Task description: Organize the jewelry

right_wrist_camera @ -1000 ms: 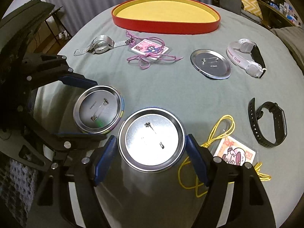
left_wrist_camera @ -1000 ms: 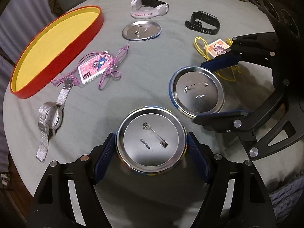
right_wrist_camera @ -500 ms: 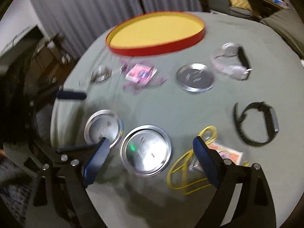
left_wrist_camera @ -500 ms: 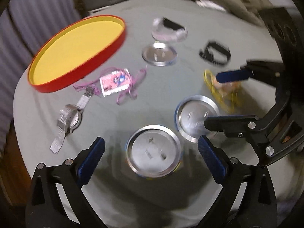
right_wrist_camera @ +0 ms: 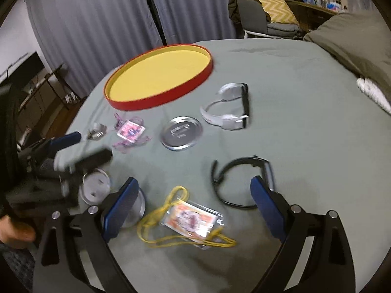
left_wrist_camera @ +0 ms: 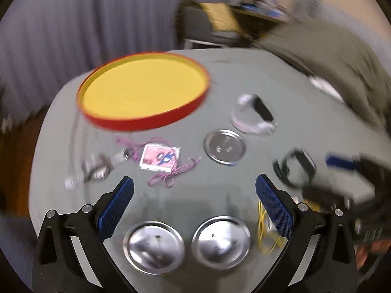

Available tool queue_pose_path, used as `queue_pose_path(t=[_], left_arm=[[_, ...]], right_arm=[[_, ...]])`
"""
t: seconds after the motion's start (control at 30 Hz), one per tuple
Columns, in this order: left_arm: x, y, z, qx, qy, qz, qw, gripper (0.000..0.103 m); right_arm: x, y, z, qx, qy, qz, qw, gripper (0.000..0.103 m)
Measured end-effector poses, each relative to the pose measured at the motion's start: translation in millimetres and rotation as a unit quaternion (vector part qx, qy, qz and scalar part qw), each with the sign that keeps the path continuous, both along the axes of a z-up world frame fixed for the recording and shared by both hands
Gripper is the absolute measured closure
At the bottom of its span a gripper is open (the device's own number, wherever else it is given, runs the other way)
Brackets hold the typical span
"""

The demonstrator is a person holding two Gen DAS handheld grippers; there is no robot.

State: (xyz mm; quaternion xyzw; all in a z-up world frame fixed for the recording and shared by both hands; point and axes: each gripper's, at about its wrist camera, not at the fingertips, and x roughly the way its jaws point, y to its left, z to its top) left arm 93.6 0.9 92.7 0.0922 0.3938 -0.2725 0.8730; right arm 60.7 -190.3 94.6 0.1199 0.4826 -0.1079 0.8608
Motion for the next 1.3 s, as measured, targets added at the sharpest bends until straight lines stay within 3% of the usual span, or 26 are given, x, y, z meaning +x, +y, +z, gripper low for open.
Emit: queue_pose_path(t=[0.07, 0.17, 0.23, 0.33, 0.43, 0.5, 0.6, 0.67, 0.73, 0.83, 1.3], left_arm=[[-2, 2, -8, -0.006, 0.011, 0.044, 0.9989, 0.006], [-14, -2, -19, 0.034, -0.023, 0.087, 0.9953, 0.006], [-25, 1, -27, 0.068, -0.058, 0.134, 0.9869, 0.006], [-27, 6, -34, 0.092, -0.054, 0.186, 0.9767, 0.006], [-25, 16, -37, 0.071, -0.008, 0.202, 0.9767, 0.006], [-26, 27, -44, 0.029, 0.035, 0.209, 0.9769, 0.006], [-24, 42, -54, -0.009, 0.059, 0.254, 0.9653, 0.006], [-22, 40, -63, -0.001, 0.074, 0.259, 0.9629, 0.006], [-25, 31, -68, 0.029, 0.053, 0.252, 0.9659, 0.006], [-31, 18, -73, 0.072, 0.017, 0.238, 0.9685, 0.005], [-35, 18, -77, 0.060, 0.001, 0.240, 0.9690, 0.005]], right_arm=[[-3, 2, -7, -0.014, 0.011, 0.014, 1.000, 0.014], [-6, 9, -21, -0.028, 0.024, 0.036, 0.999, 0.014], [-10, 15, -32, -0.039, 0.029, 0.056, 0.997, 0.014], [-16, 21, -46, -0.039, 0.033, 0.075, 0.996, 0.014], [-22, 22, -54, -0.029, 0.034, 0.076, 0.996, 0.014], [-27, 20, -58, -0.027, 0.034, 0.072, 0.996, 0.014], [-31, 20, -64, -0.027, 0.032, 0.070, 0.997, 0.014], [-33, 21, -66, -0.032, 0.027, 0.072, 0.997, 0.014], [-33, 23, -69, -0.036, 0.026, 0.078, 0.996, 0.008], [-32, 30, -75, -0.062, 0.038, 0.084, 0.994, 0.008], [-31, 35, -78, -0.077, 0.037, 0.084, 0.993, 0.008]])
